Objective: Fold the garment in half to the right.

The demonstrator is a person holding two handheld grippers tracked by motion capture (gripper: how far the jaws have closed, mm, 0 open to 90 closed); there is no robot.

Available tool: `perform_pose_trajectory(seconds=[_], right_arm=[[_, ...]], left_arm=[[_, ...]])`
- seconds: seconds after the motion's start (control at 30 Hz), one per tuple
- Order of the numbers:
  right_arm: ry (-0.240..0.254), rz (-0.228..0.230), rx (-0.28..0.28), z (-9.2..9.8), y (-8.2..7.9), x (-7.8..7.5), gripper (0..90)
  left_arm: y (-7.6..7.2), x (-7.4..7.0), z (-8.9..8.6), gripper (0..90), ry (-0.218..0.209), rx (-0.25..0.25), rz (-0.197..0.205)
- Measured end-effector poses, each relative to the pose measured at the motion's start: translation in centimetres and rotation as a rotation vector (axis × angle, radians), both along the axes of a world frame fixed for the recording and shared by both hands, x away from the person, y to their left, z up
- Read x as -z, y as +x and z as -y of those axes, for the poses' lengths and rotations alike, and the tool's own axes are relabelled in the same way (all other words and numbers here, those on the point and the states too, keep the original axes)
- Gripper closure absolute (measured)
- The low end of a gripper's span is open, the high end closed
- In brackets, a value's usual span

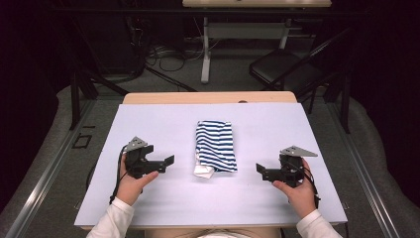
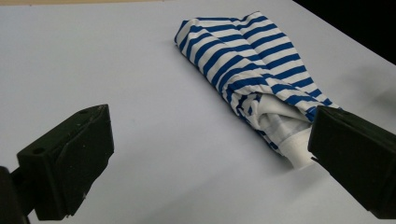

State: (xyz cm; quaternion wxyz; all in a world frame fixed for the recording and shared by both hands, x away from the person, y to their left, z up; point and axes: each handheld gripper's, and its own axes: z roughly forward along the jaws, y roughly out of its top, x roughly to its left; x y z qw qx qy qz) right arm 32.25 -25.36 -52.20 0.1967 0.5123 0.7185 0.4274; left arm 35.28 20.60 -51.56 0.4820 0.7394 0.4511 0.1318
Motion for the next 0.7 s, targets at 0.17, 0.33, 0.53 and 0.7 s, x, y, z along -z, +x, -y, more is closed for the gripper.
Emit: perform_pose_trajectory(seconds=[0.17,0.33,0.53,0.7], right_arm=[[-0.008,0.006,0.016,0.6,0.1,0.3,0.0],[0.006,0.000,0.039,1.2,0.3,0.5,0.0],[0.022,0.002,0.053,1.5,0.3,0.5,0.0],[0.027,0.001,0.064,1.9,0.2,0.5,0.0]], left_arm=[[-0.1,0.5,-0.6,0.3,-0.004,-0.023,-0.004],[-0.1,0.7,-1.0,0.3,-0.025,-0.027,-0.005],[-0.1,0.8,-1.4,0.3,-0.034,-0.046,-0.006],[0.0,0.8,-1.7,0.3,-0.036,-0.052,-0.003]])
